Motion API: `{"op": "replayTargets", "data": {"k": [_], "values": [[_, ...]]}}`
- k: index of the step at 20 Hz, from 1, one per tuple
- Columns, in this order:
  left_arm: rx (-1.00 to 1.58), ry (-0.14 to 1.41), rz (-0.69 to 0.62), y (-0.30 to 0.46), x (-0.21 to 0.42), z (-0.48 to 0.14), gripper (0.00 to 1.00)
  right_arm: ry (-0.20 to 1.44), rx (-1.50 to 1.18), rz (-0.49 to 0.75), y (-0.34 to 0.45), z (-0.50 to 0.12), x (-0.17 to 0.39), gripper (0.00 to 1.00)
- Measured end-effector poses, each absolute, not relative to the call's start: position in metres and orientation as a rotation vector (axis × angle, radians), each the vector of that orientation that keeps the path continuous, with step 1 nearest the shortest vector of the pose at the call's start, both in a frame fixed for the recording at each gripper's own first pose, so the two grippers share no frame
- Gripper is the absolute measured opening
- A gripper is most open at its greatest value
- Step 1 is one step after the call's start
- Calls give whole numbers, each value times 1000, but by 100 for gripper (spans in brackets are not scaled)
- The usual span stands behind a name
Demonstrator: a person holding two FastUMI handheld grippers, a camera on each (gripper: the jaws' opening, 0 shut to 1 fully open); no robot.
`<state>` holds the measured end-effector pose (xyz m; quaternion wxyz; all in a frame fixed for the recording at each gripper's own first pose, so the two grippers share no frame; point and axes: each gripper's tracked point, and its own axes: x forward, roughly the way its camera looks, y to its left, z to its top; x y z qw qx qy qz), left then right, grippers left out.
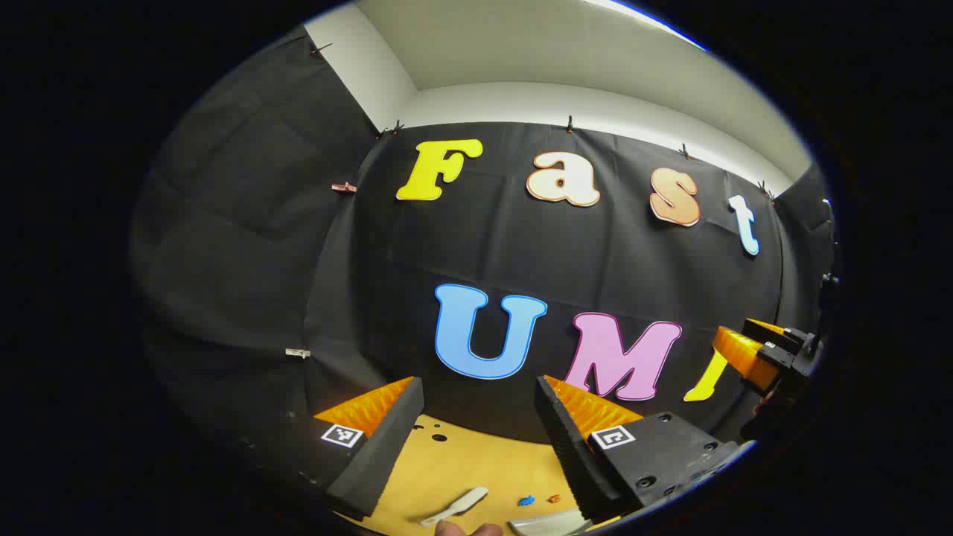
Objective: Pick up the small broom and dustpan from the desktop, sweep the trash into the dustpan with the broom, and then empty the trash into the garbage bin.
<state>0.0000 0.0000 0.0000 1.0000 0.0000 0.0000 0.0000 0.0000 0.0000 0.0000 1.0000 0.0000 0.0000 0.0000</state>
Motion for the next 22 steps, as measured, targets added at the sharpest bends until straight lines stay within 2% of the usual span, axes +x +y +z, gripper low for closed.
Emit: {"op": "replayTargets", "data": {"k": [7, 14, 17, 22], "values": [[-10, 4, -88, 1, 9, -7, 95, 67, -17, -10, -5, -12, -27, 96], [29, 76, -209, -2, 7, -61, 95, 257, -76, -67, -32, -78, -86, 96], [64, 149, -257, -4, 8, -98, 95, 443, -75, -75, -37, -140, -115, 96], [110, 305, -264, 3, 17, -169, 96, 923, 74, 44, 13, -286, -192, 94]]}}
